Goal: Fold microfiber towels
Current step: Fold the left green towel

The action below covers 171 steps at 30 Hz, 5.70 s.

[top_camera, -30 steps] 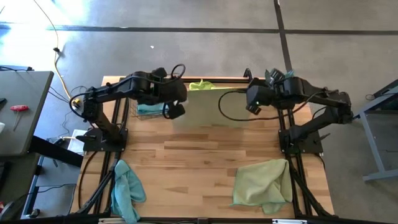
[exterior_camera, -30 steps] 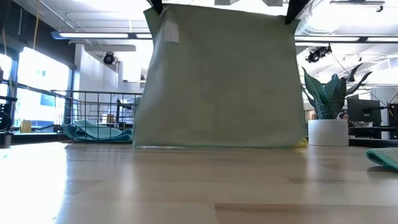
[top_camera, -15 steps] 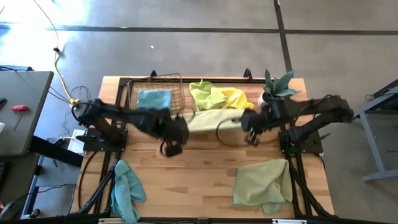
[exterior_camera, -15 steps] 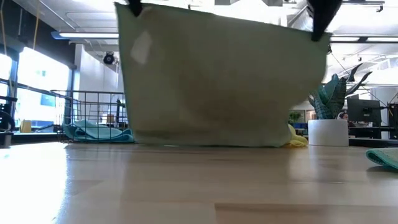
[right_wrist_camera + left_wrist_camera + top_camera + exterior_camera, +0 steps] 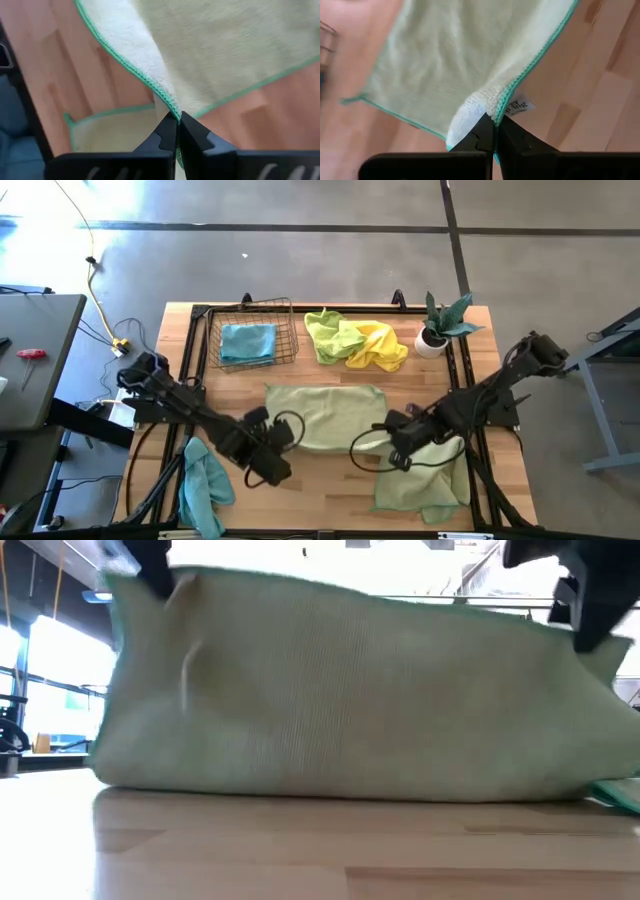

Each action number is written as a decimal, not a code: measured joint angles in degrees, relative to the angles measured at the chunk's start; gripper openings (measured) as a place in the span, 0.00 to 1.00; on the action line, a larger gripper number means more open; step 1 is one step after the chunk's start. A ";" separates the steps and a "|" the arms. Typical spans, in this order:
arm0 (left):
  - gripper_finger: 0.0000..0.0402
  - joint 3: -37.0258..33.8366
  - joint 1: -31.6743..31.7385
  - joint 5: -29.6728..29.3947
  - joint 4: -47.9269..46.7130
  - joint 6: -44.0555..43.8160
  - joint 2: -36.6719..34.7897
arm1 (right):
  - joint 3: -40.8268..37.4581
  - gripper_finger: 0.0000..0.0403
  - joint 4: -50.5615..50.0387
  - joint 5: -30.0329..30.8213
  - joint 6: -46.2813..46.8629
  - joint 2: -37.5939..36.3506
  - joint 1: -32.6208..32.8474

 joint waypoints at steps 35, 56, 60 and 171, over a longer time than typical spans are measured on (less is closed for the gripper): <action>0.00 -4.06 5.74 -0.88 -3.49 2.46 3.62 | -6.30 0.00 0.96 8.26 -15.10 0.02 -8.37; 0.00 -12.97 13.34 -5.99 -1.94 6.59 3.66 | -6.23 0.00 3.43 8.29 -31.50 4.93 -22.25; 0.00 -12.97 14.12 -6.05 -1.97 7.01 3.66 | -6.23 0.00 4.19 8.27 -33.43 5.88 -23.73; 0.14 -40.12 5.45 1.31 54.35 -5.09 -2.50 | -35.76 0.48 41.93 0.41 -8.77 -4.97 -30.80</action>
